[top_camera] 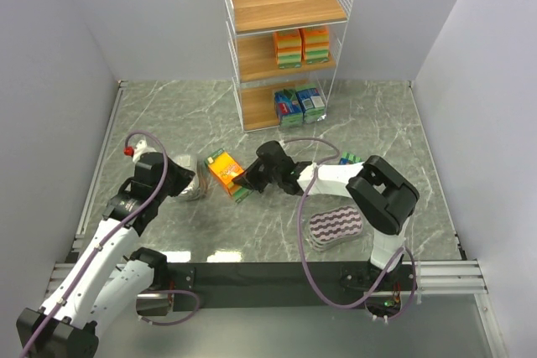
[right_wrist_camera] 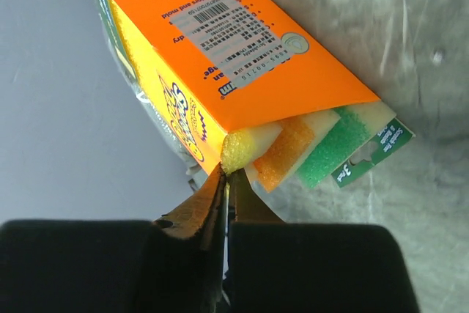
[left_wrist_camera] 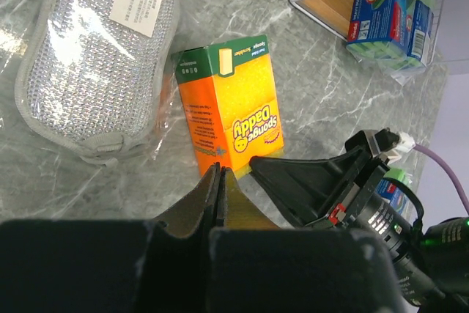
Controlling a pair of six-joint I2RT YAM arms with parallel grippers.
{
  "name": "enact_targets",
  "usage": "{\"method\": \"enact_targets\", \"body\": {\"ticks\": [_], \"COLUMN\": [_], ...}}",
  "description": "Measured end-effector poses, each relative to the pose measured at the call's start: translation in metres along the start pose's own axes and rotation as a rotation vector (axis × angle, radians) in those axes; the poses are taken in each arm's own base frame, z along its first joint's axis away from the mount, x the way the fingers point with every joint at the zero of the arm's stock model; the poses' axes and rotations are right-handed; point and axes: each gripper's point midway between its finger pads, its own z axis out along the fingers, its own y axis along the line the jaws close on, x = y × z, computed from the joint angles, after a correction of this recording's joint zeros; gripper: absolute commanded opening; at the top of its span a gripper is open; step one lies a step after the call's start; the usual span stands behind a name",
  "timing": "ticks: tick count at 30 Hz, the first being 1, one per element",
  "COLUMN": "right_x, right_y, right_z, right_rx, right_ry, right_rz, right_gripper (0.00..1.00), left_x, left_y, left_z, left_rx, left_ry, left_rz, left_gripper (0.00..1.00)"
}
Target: Place and organize the cleaning sponges onto the shelf
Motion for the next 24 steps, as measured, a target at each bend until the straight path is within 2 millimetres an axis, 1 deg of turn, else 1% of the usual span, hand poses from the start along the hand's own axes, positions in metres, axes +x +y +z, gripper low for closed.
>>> {"method": "enact_targets", "body": {"ticks": [7, 10, 13, 15, 17, 21, 22, 24], "right_x": [-0.017, -0.022, -0.026, -0.028, -0.031, -0.037, -0.041, -0.05], "right_y": [-0.002, -0.008, -0.014, -0.01, 0.001, 0.032, 0.04, 0.05], "right_z": [-0.002, -0.015, -0.035, -0.049, -0.067, -0.109, -0.122, -0.14], "right_rx": [-0.024, -0.033, -0.037, -0.054, -0.089, -0.203, -0.239, -0.285], "right_ry": [-0.01, -0.018, -0.02, -0.02, -0.032, -0.071, -0.087, -0.118], "right_rz": [-0.045, -0.075, -0.109, -0.129, -0.155, -0.19, -0.193, -0.196], "right_gripper": [0.0, 0.0, 0.0, 0.0, 0.0, 0.0, 0.0, 0.0], "left_x": [-0.001, -0.001, -0.001, -0.001, 0.0, 0.002, 0.002, 0.002], "left_y": [0.0, -0.001, 0.0, 0.0, 0.001, 0.002, 0.002, 0.003], "left_z": [-0.001, -0.002, -0.003, -0.002, -0.001, 0.001, 0.001, 0.001], "left_rx": [0.004, 0.006, 0.004, 0.003, 0.0, -0.011, -0.011, -0.012], "left_ry": [-0.003, -0.006, -0.004, -0.003, -0.001, 0.006, 0.007, 0.007], "left_rz": [-0.001, -0.001, -0.001, -0.001, 0.0, 0.002, 0.002, 0.002], "left_gripper": [0.01, 0.01, 0.01, 0.01, 0.01, 0.01, 0.01, 0.01]}}
